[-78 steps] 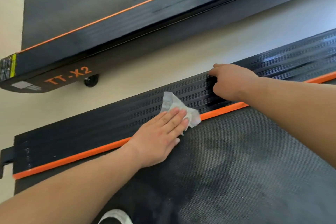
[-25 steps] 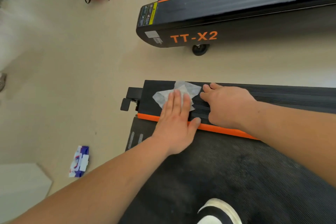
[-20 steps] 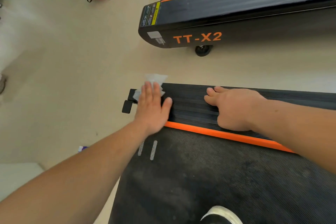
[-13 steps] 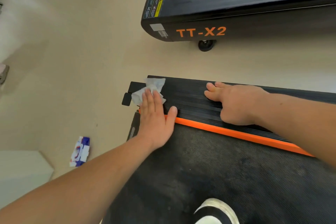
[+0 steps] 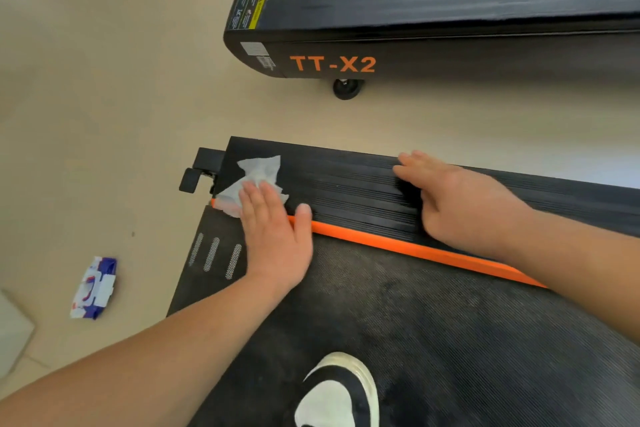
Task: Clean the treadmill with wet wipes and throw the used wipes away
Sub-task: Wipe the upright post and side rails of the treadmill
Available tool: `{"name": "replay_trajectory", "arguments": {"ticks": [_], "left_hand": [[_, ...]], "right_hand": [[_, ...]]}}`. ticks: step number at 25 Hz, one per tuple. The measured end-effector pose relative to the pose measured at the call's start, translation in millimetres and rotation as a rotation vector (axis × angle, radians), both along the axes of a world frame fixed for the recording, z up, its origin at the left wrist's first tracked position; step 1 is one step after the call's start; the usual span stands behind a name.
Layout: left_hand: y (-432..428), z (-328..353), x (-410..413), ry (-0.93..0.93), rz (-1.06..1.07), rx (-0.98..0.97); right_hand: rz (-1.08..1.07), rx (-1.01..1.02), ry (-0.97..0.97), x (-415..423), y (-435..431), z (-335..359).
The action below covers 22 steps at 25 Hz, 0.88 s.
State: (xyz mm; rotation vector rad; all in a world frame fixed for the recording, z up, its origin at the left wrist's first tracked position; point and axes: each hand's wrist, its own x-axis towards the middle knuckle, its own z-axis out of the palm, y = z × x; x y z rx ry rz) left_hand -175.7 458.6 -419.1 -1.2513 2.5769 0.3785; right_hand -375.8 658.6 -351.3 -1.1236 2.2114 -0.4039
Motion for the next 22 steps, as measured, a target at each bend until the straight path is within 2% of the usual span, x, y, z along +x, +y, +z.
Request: {"name": "replay_trajectory", "arguments": {"ticks": [3, 6, 8, 10, 12, 15, 17, 18, 22], "left_hand": [[67.8, 7.2, -8.5, 0.011, -0.207, 0.091], [130.6, 15.9, -20.5, -0.014, -0.551, 0.173], [137.8, 18.5, -24.8, -0.003, -0.826, 0.14], [113.2, 12.0, -20.2, 0.042, -1.012, 0.038], [84.5, 6.7, -6.1, 0.08, -0.978, -0.044], [75.5, 3.3, 10.3, 0.019, -0.663, -0.036], [94.5, 4.8, 7.4, 0.006, -0.617, -0.024], [107.2, 5.7, 2.2, 0.005, -0.676, -0.027], [163.8, 1.8, -31.8, 0.041, -1.124, -0.054]], "right_hand": [[-0.073, -0.005, 0.036, -9.3, 38.6, -7.3], [-0.08, -0.031, 0.076, -7.6, 56.5, -11.8], [-0.065, -0.048, 0.08, -4.5, 61.7, -13.2], [-0.051, -0.049, 0.072, -1.4, 63.2, -12.8], [-0.048, -0.048, 0.073, 0.8, 67.1, -11.0], [-0.046, -0.035, 0.091, 0.5, 84.8, -8.9], [-0.076, -0.022, 0.115, -2.2, 102.5, -6.4], [-0.099, -0.013, 0.128, -4.5, 113.7, -4.3], [-0.202, 0.066, 0.18, -16.9, 170.0, 4.6]]}}
